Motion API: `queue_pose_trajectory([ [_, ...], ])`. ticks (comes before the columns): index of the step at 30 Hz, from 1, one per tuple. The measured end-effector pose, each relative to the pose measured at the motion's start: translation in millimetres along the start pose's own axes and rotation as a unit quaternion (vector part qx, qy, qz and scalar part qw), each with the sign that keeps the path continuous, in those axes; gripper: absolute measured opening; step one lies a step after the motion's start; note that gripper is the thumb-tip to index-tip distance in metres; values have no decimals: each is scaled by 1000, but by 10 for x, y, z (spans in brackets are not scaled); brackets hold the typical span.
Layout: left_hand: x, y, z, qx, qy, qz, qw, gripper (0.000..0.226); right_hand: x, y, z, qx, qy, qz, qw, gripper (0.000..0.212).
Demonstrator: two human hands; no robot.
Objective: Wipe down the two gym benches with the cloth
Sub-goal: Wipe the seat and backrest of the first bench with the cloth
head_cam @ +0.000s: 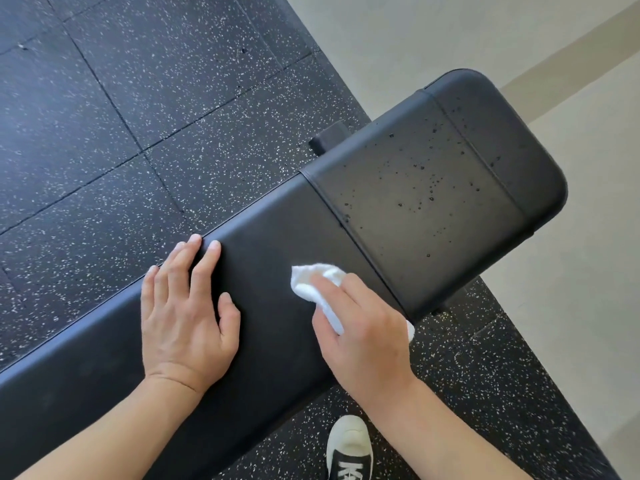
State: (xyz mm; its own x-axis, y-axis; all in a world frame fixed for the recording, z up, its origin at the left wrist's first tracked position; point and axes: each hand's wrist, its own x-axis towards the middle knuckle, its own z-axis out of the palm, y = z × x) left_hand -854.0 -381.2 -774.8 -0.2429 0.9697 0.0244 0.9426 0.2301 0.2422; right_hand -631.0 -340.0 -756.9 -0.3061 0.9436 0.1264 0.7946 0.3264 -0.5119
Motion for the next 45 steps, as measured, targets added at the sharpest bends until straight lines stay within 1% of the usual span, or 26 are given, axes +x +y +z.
queue_pose_trajectory([
  [4,-6,-10,-10,-8,-3,0,1000,65,723,-238,168,-15,-20,19,1000,27],
  [7,-3,2,-34,-15,-8,-5,1000,65,1260,-407,330,-35,-35,73,996,22],
  [9,-6,2,-42,-20,-13,-8,1000,64,1434,-551,457,-58,-41,81,994,18],
  [12,-16,-19,-70,-30,-23,-8,999,64,1386,-811,590,-90,-69,32,993,19],
  [14,-6,-17,-91,-37,-38,-9,999,64,1243,-885,610,-87,-92,-10,992,22],
  [17,-25,-31,-156,-61,-59,-10,996,57,1028,-823,466,-58,-130,-68,987,27],
  [19,-21,-61,-200,-89,-68,-10,994,49,976,-678,336,-59,-134,-91,985,32],
  [21,-9,-129,-265,-116,-89,11,989,49,1026,-549,236,-78,-123,-69,987,36],
  [25,-193,-585,-483,-107,-121,66,985,51,1191,-673,299,-78,-101,55,990,47],
  [27,-426,-991,-625,-90,-128,72,985,54,1152,-921,494,-103,-86,90,987,41],
  [28,-564,-1227,-692,-77,-127,72,986,56,1081,-1115,619,-122,-90,91,984,36],
  [30,-831,-1694,-792,-56,-126,54,989,59,856,-1579,878,-141,-101,59,983,27],
  [33,-1177,-2334,-898,-47,-124,-20,991,63,379,-2323,1262,-110,-110,-1,988,20],
  [34,-1283,-2505,-922,-48,-120,-48,990,64,179,-2557,1384,-95,-111,-17,989,20],
  [36,-1467,-2774,-967,-59,-110,-91,988,66,-235,-2986,1597,-78,-122,-54,988,29],
  [38,-1564,-2895,-1006,-81,-115,-109,984,68,-550,-3256,1718,-87,-132,-97,983,39],
  [40,-1569,-2910,-1029,-87,-125,-113,982,69,-611,-3299,1731,-84,-128,-127,980,40],
  [43,-1503,-2891,-1043,-92,-143,-111,979,71,-464,-3009,1555,-90,-117,-183,972,38],
  [44,-1482,-2897,-1044,-95,-145,-110,979,72,-376,-2826,1451,-106,-109,-180,972,41],
  [45,-1471,-2923,-1043,-100,-146,-108,978,72,-274,-2622,1329,-126,-98,-151,976,45],
])
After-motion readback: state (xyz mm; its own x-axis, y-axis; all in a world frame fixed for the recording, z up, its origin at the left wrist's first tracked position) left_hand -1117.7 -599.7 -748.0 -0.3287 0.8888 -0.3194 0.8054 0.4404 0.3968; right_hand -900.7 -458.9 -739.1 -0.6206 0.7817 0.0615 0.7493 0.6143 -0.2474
